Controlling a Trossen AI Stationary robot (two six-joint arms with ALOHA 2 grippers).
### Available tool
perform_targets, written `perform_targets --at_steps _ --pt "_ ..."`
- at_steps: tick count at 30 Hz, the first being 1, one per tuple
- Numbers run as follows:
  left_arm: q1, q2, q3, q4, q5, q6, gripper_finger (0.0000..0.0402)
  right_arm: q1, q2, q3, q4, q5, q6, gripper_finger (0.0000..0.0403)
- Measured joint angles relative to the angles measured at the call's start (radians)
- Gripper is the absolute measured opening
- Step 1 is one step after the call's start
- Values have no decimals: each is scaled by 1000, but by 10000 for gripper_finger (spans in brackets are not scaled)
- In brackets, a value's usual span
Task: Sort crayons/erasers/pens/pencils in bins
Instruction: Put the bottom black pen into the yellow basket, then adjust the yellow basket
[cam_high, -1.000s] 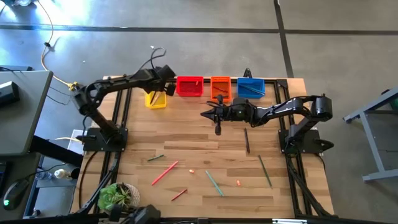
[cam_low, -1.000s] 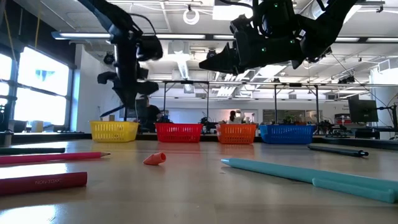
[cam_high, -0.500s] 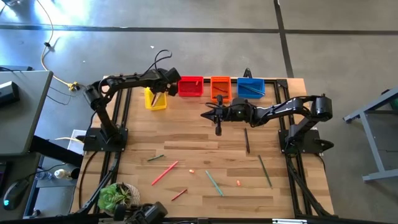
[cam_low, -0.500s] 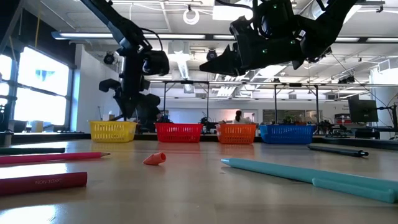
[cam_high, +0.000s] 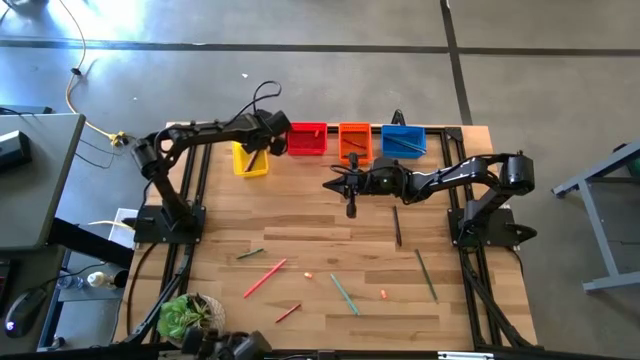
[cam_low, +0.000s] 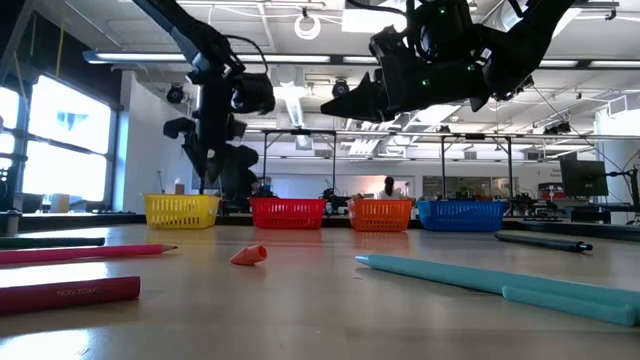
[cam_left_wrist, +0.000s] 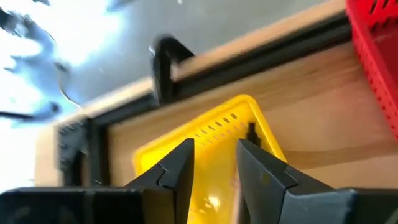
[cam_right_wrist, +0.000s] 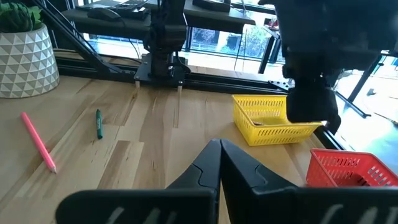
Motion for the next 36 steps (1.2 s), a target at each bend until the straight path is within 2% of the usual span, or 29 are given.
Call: perform_targets --at_steps 4,8,10,12,15,17,24,32,36 --pt "-69 -63 -10 -4 -72 67 88 0 0 0 0 0 7 0" --pt "-176 -147 -54 1 -63 137 57 0 0 0 -1 0 9 0" --pt "-242 -189 -89 3 -11 218 39 0 0 0 -8 0 9 0" --pt "-303 -227 -138 -3 102 275 20 0 0 0 -12 0 9 0" --pt "-369 -261 -215 -3 291 252 3 0 0 0 -17 0 9 0" --pt "-386 -265 -270 -10 332 208 3 0 0 0 -17 0 8 0" --pt "-334 -238 -429 63 281 77 0 0 0 0 -17 1 8 0" --pt "-211 -238 -449 101 215 66 0 0 0 0 -17 1 8 0" --pt "-172 -238 -449 146 236 113 0 0 0 0 -17 1 8 0"
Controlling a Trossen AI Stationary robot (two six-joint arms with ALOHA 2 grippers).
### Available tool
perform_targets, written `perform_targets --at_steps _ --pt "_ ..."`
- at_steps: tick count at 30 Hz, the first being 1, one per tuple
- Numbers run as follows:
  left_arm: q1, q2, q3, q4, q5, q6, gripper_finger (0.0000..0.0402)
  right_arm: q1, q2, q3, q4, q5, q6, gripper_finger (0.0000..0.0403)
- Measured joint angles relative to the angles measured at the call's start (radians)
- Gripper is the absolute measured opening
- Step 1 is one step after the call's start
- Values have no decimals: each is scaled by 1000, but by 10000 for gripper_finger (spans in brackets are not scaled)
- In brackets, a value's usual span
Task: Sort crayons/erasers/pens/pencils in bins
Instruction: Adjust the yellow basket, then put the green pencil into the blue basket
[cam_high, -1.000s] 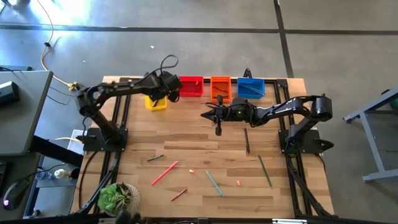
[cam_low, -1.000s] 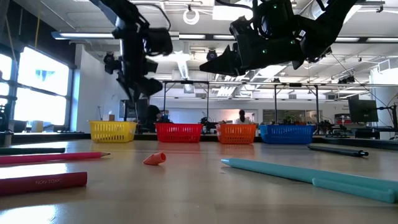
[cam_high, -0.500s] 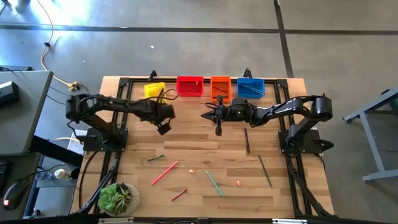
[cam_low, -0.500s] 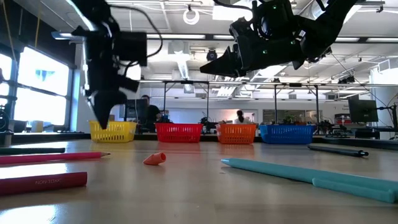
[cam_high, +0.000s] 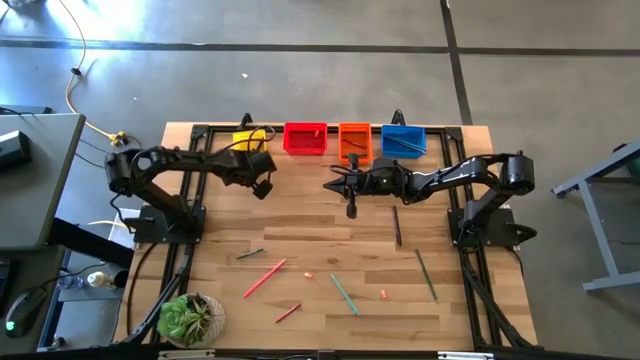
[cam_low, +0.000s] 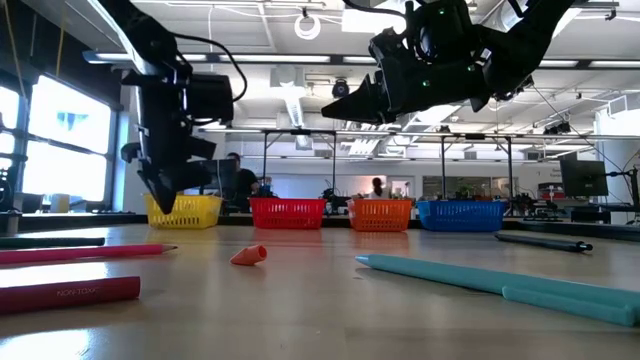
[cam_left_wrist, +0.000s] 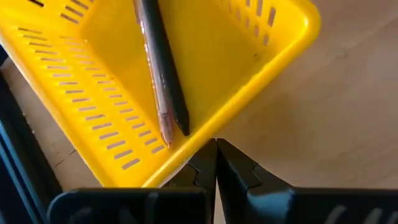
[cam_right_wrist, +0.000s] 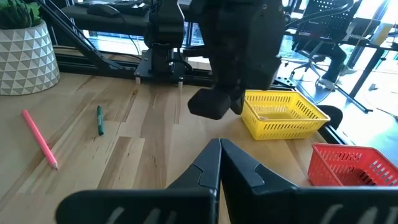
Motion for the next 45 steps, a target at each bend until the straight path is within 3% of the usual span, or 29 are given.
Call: perform_targets --at_steps 19,28,34,39,45 --pt "85 0 0 6 -51 76 0 0 0 0 -7 0 0 0" --pt "24 -54 0 -60 -51 134 1 0 0 0 -13 0 3 0" --pt "-29 -162 -30 -73 -49 135 0 0 0 0 -39 21 3 0" --pt "-119 -320 -153 60 12 128 0 0 -7 0 -37 21 22 0" --pt "-255 -502 -342 443 125 133 0 0 -25 0 -45 21 45 0"
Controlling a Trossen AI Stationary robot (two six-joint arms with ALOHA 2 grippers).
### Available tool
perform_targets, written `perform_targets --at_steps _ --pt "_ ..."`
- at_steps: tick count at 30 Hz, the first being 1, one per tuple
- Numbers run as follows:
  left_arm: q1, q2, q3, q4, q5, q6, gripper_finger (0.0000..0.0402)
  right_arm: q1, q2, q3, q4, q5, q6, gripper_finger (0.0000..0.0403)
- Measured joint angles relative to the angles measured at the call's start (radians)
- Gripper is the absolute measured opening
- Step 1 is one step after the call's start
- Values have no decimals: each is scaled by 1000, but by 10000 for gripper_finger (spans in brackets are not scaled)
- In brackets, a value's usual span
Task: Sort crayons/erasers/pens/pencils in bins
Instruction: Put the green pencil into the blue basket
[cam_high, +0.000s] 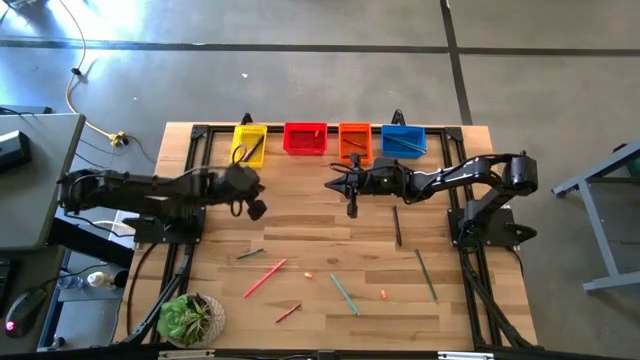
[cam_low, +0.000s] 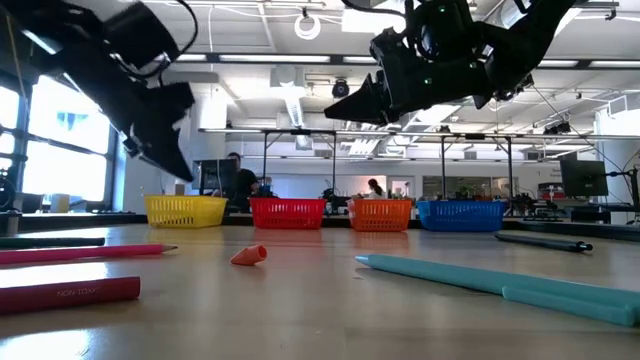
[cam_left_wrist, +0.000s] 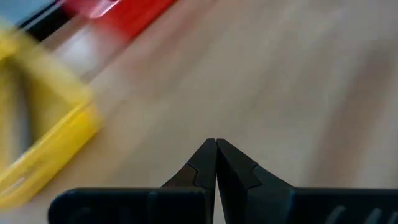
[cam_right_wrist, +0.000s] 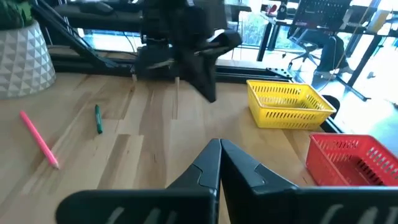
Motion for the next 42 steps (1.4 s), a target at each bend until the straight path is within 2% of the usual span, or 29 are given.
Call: perform_targets --at_steps 4,8,10,12,19,26,29,33,37,42 --pt "-69 -49 -145 434 95 67 0 16 -27 36 -93 50 52 0" --pt "-89 -29 -292 922 236 157 0 98 -57 126 -362 261 64 0" --pt "-89 -11 -342 1100 283 193 0 144 -62 174 -500 330 108 0" --pt "-89 -3 -376 1220 312 221 0 190 -62 225 -614 351 171 0" --pt "-88 13 -381 1233 348 294 0 345 -61 393 -1089 408 519 0" --pt "-88 47 -381 1227 348 316 0 478 -60 468 -1496 414 1018 4" --pt "-88 61 -381 1227 348 319 0 540 -60 468 -1650 353 1251 23" --pt "-88 77 -381 1227 347 334 0 628 -60 468 -1829 299 1502 67" --pt "-88 87 -381 1226 347 334 0 700 -62 399 -1844 214 1662 109" --pt "-88 87 -381 1227 347 334 0 768 -64 239 -1661 111 1790 127"
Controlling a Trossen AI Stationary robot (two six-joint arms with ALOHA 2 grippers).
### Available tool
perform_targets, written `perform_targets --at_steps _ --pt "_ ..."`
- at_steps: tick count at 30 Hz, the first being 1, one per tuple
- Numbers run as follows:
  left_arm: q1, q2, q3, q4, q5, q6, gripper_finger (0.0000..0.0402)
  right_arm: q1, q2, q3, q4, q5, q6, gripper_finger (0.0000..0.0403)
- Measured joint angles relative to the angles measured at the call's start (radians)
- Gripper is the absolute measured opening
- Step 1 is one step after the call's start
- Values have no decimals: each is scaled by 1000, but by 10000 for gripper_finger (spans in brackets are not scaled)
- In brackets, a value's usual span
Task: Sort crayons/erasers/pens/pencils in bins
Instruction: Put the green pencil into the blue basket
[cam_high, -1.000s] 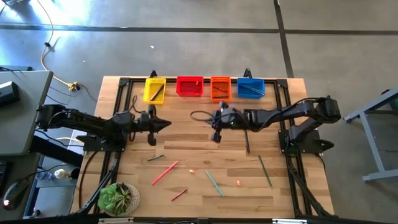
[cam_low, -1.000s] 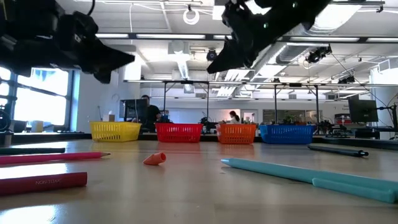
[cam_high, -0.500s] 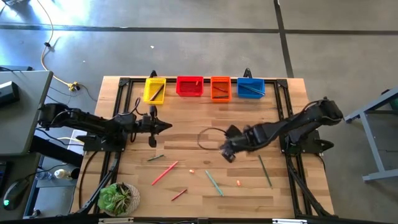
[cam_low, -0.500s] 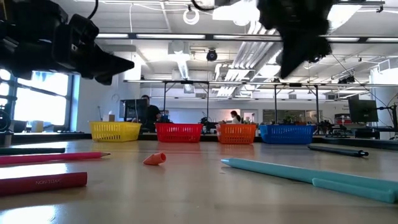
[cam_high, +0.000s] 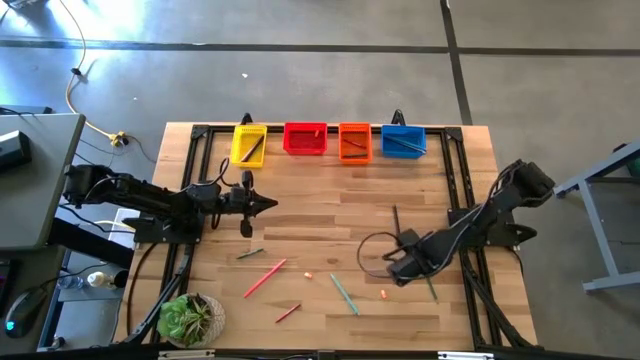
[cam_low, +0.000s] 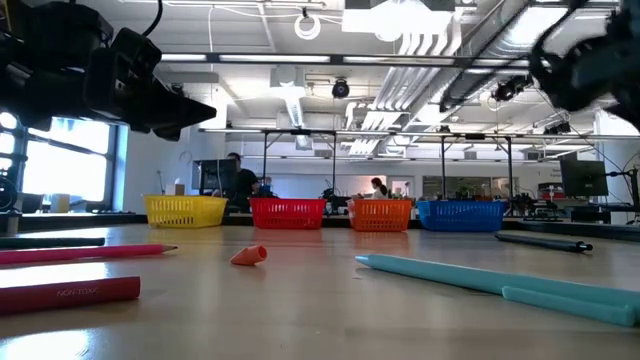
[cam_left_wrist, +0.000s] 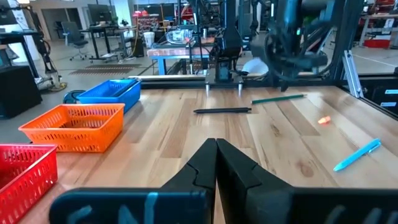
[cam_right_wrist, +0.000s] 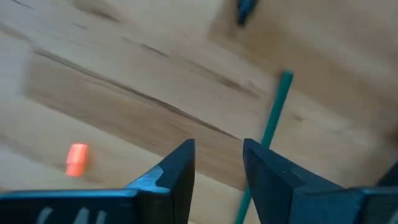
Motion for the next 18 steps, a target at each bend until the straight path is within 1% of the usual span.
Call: perform_targets --at_steps 3,10,15,18 --pt "0 0 0 0 -1 0 0 40 0 -78 90 -19 91 129" --pt "0 0 0 0 -4 0 0 126 0 -143 97 -31 267 129" --pt "0 0 0 0 -4 0 0 152 0 -209 197 -29 320 128" --pt "0 0 0 0 -4 0 0 155 -7 -246 260 -26 324 119"
